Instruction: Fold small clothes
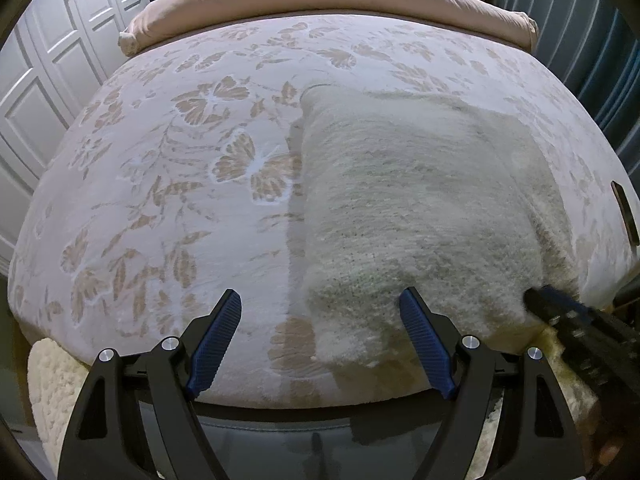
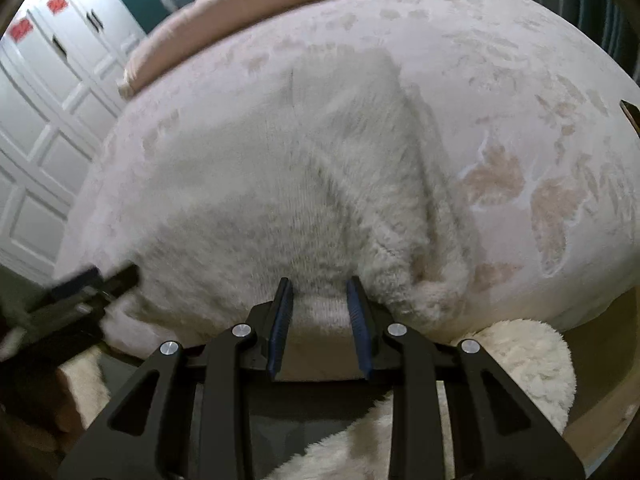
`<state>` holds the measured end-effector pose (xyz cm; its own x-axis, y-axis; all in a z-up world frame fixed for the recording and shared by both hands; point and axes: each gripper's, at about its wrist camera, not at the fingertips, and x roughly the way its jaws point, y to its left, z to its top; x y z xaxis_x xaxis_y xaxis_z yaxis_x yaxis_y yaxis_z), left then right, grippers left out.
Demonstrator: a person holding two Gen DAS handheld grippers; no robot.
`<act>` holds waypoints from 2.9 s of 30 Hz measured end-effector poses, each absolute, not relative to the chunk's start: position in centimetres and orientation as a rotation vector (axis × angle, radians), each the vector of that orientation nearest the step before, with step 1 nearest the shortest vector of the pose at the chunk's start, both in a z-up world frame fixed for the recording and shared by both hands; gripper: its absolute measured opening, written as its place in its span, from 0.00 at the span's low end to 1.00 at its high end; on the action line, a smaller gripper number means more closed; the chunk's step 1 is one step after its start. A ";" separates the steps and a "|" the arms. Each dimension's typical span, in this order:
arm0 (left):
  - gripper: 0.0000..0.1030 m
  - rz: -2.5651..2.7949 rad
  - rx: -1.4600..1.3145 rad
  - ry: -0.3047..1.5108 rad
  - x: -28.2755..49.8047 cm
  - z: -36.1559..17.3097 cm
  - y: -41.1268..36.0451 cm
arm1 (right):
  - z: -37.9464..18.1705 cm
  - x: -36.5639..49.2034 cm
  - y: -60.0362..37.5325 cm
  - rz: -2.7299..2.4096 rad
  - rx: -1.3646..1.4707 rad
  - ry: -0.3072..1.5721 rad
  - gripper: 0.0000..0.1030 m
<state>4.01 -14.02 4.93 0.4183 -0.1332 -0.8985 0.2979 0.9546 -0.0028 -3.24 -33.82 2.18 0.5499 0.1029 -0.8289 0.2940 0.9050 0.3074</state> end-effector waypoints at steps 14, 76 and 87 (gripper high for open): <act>0.77 -0.310 0.098 1.080 7.1 5.8 -16.3 | 1.6 6.1 -40.7 -0.132 0.557 0.927 0.33; 0.39 -0.746 -0.282 1.188 9.7 5.3 -16.4 | 2.5 -0.8 -41.5 -0.029 0.817 0.788 0.32; 0.38 -0.993 -0.312 0.831 5.5 20.0 -14.6 | 18.6 -6.8 -38.3 -0.010 0.638 0.423 0.32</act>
